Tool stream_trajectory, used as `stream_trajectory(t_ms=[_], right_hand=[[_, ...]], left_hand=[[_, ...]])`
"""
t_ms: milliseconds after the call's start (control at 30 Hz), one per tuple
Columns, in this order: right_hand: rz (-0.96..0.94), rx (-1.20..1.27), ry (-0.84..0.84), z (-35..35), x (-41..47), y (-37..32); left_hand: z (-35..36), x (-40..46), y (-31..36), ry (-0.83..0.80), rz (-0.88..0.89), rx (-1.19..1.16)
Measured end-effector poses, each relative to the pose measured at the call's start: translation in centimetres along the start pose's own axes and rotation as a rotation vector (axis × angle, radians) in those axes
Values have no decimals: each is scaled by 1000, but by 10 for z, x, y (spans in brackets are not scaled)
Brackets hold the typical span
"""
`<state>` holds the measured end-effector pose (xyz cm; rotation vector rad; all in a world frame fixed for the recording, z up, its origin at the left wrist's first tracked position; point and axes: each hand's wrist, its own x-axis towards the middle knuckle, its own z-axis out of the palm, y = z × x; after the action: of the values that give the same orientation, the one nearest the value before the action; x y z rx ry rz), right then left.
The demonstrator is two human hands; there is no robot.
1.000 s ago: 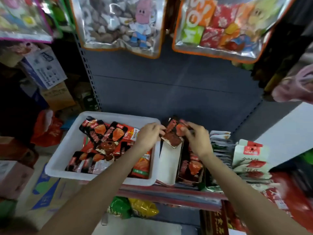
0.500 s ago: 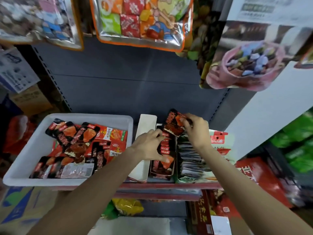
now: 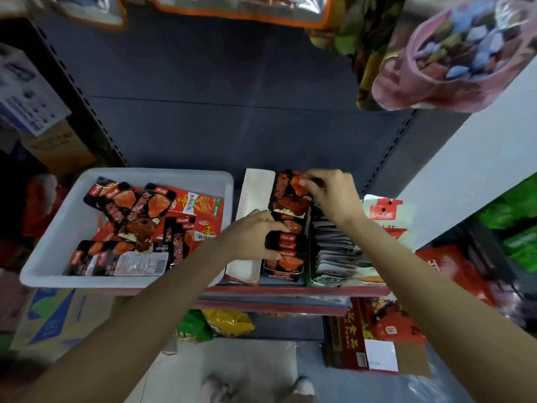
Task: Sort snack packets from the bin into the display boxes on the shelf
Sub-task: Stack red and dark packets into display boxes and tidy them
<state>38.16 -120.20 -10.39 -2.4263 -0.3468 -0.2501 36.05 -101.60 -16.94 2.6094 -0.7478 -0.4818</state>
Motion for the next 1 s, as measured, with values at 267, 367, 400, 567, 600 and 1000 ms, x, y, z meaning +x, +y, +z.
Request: stream_trajectory(t_ms=[267, 367, 400, 567, 600, 1000], right_hand=[[133, -163, -244, 14, -1, 8], [112, -268, -309, 8, 3, 8], [103, -315, -337, 6, 4, 6], [24, -496, -450, 4, 9, -5], [9, -500, -498, 6, 10, -5], [26, -396, -592, 55, 4, 21]], left_hand=[[-1, -6, -1, 42, -20, -32], [-1, -7, -1, 48, -32, -53], [0, -7, -1, 51, -33, -60], [0, -8, 0, 58, -37, -58], [0, -9, 0, 57, -39, -55], [4, -10, -2, 94, -96, -32]])
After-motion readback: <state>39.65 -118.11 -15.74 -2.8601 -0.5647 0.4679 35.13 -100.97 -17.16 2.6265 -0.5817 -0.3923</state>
